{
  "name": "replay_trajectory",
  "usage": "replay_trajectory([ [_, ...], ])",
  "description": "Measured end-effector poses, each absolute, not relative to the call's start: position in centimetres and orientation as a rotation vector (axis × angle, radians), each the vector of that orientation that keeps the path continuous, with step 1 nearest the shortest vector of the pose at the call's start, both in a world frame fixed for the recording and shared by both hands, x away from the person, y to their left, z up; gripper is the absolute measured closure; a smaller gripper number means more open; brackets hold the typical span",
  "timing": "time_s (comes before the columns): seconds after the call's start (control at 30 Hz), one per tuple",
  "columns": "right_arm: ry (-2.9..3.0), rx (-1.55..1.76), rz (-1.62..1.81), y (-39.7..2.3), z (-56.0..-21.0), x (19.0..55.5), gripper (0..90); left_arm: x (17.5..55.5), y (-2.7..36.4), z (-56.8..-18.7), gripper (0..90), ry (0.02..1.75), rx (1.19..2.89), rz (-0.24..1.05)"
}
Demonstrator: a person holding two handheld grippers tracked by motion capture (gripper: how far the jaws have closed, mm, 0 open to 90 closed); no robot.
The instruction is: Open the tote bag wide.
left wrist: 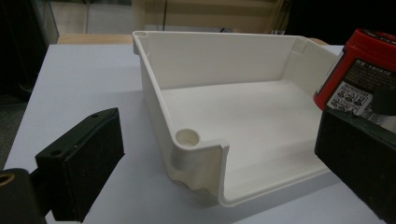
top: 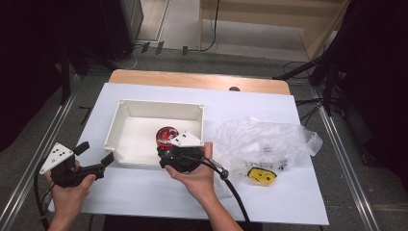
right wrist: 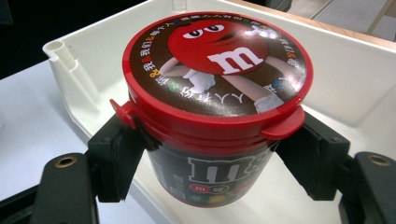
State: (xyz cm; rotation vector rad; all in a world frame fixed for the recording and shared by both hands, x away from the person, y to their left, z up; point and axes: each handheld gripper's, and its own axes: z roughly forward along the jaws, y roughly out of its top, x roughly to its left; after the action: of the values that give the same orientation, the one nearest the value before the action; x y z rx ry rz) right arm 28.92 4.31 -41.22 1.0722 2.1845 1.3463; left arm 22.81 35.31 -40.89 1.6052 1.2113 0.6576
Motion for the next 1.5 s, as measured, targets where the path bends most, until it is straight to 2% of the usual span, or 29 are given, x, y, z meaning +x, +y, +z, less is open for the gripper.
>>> replay_trajectory([
  [0.63,2.149,1.155,1.305,5.2,-43.7,28.3,26.5,22.9,35.2,-40.9,1.9,1.209,1.602,0.658],
  [1.5,2.056,1.198,1.193,6.4,-45.1,27.6,25.9,22.9,35.3,-40.8,1.9,1.212,1.597,0.663],
])
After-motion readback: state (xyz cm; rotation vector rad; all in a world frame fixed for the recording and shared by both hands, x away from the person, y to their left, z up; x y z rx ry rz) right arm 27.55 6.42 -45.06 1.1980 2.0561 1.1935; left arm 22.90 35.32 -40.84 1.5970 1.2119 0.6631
